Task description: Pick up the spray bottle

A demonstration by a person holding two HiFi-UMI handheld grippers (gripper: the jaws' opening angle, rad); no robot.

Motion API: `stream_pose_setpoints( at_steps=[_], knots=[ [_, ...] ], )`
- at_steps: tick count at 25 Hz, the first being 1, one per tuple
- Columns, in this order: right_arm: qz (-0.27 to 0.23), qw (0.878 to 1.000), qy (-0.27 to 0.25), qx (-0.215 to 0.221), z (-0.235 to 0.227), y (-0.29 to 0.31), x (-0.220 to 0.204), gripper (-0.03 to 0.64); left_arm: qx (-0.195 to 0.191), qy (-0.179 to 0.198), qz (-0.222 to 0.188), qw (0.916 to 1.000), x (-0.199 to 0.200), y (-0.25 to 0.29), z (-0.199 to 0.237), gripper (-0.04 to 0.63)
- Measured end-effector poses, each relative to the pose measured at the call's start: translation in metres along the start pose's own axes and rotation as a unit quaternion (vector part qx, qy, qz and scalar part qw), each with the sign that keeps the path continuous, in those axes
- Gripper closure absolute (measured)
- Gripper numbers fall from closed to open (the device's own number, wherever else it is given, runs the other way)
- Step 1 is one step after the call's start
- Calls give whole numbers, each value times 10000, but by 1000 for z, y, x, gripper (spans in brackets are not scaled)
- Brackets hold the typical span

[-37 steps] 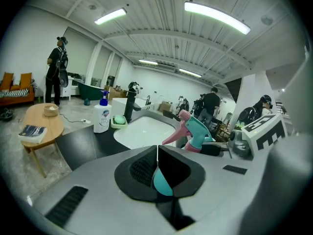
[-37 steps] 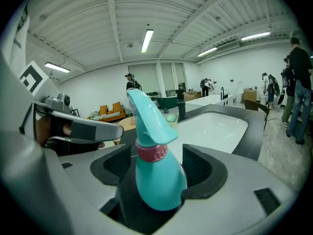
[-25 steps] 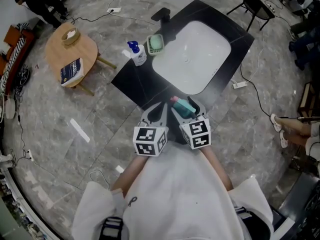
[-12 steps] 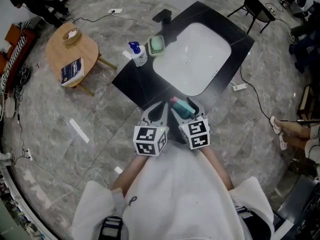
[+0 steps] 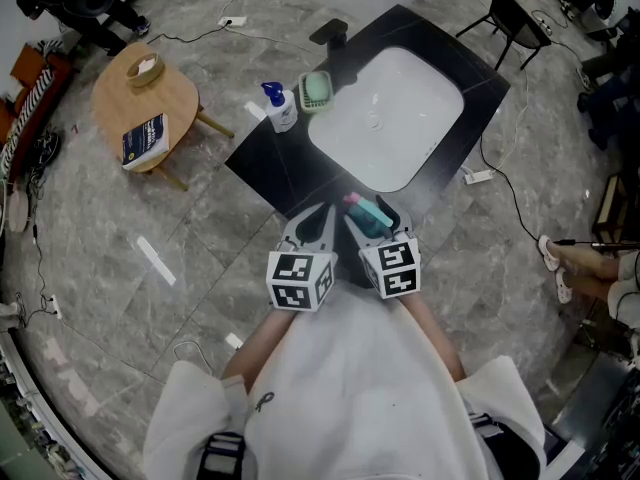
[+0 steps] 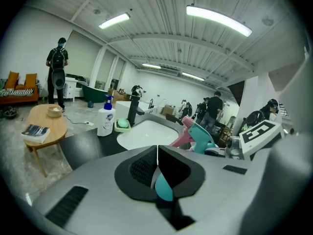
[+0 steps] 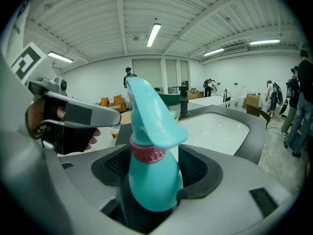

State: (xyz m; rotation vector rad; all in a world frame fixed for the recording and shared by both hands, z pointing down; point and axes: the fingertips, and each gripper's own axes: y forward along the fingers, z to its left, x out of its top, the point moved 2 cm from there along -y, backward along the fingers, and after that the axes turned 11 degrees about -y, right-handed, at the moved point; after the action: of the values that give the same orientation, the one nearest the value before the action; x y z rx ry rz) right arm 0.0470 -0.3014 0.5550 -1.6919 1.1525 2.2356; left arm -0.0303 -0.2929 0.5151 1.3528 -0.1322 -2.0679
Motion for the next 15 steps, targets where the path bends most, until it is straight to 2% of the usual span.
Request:
stream_pose_setpoints(
  at_steps=[9,15],
  knots=[
    [-104,9998,72,-138,-4,-2,9,305,-56,119,-17,9999,3,1,0,566],
    [-406,9982,166,-409,-15,-15,28,308,-132,157,17,9998,3,2,0,566]
  ],
)
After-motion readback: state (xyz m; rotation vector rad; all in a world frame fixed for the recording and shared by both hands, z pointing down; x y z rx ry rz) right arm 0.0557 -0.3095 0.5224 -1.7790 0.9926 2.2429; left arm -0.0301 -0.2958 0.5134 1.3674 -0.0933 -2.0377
